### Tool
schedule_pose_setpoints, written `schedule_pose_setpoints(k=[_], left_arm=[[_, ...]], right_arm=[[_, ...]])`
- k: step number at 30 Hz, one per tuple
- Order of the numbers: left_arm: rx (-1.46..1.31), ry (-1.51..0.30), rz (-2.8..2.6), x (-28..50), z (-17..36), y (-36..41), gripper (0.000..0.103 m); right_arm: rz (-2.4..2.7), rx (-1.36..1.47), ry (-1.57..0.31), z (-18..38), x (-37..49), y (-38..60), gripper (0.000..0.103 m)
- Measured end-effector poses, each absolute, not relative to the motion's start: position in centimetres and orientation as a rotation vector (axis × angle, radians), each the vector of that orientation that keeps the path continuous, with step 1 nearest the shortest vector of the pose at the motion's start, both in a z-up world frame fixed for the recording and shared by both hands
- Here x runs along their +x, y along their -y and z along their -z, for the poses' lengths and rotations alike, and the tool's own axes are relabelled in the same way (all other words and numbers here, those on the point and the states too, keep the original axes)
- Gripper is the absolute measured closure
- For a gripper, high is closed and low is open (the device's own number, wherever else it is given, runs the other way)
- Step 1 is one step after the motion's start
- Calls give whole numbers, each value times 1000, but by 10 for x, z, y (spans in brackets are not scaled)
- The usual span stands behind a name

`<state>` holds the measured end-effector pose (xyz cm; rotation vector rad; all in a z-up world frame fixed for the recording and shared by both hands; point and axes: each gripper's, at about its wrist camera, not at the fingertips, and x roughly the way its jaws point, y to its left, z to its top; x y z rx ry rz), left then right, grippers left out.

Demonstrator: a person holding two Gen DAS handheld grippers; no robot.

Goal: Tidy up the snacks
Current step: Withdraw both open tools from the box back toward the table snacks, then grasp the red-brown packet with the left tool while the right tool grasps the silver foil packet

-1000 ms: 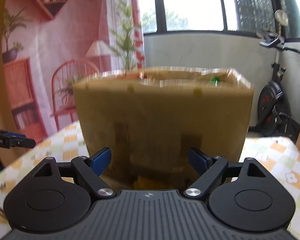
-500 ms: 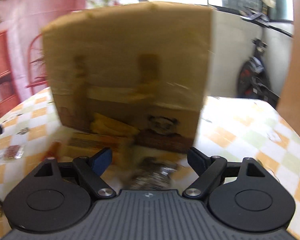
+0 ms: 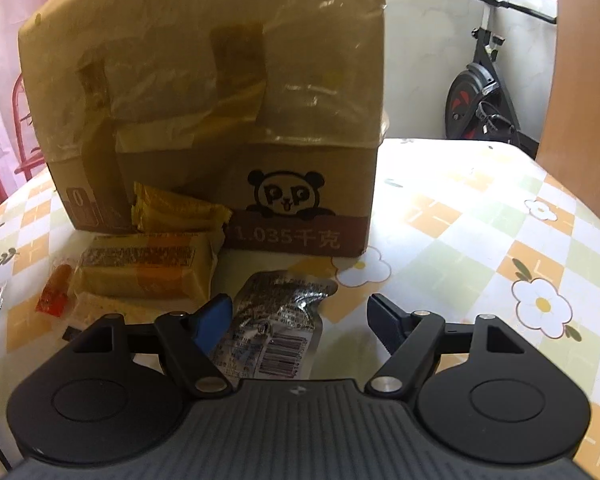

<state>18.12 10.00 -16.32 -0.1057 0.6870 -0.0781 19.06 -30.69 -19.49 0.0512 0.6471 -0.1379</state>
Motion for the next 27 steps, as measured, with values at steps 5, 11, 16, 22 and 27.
schedule_pose_setpoints(k=[5,11,16,22,27], left_arm=[[-120,-681,47,173,169,-105,30],[-120,-668,60,169,169,-103,30],[-110,-666,72,168,171,-100,30],[-112,-664,72,168,171,-102,30],[-126,-687,66,172,168,-105,30]], right_arm=[[121,-6,-672,203,198,299,25],[142,-69,-659,207,197,289,27],[116,-63,-665,208,198,288,27],[114,-63,-664,207,199,290,27],[114,-62,-663,208,198,290,27]])
